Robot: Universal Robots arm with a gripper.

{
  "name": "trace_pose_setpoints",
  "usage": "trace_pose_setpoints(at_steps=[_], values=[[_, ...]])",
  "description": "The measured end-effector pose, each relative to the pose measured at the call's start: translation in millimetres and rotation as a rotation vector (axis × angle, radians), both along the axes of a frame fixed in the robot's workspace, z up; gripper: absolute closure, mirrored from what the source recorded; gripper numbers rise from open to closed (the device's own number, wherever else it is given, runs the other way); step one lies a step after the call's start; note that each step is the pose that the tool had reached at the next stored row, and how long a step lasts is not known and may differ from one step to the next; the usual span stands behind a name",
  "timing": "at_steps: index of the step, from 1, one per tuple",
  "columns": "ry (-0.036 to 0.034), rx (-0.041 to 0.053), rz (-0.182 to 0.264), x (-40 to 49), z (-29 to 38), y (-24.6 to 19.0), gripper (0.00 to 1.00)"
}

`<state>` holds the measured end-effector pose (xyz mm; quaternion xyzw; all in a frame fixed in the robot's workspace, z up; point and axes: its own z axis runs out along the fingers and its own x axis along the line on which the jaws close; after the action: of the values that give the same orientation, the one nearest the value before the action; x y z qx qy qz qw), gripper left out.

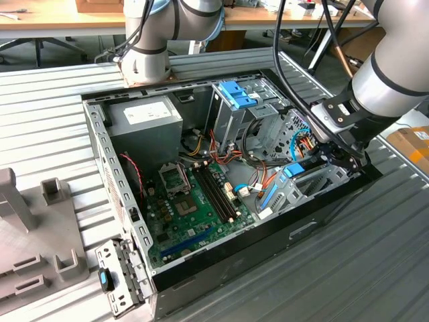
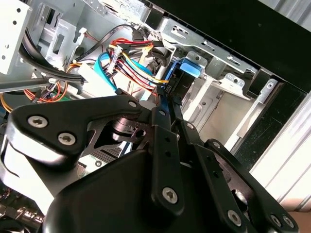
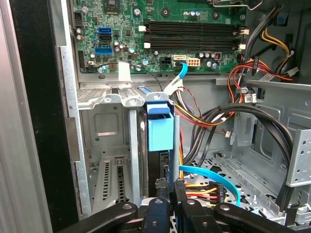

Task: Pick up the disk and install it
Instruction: 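Insert the first disk wire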

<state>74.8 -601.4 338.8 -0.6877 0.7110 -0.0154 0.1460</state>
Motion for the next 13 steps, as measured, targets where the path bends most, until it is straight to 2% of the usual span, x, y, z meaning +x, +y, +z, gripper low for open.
trace_pose_setpoints(at_steps=[5, 13], values=[[0.0000, 0.0002, 0.000, 0.0, -0.5, -2.0, 0.84], [0.0000, 0.0003, -0.002, -0.7, -0.8, -2.3, 0.84]])
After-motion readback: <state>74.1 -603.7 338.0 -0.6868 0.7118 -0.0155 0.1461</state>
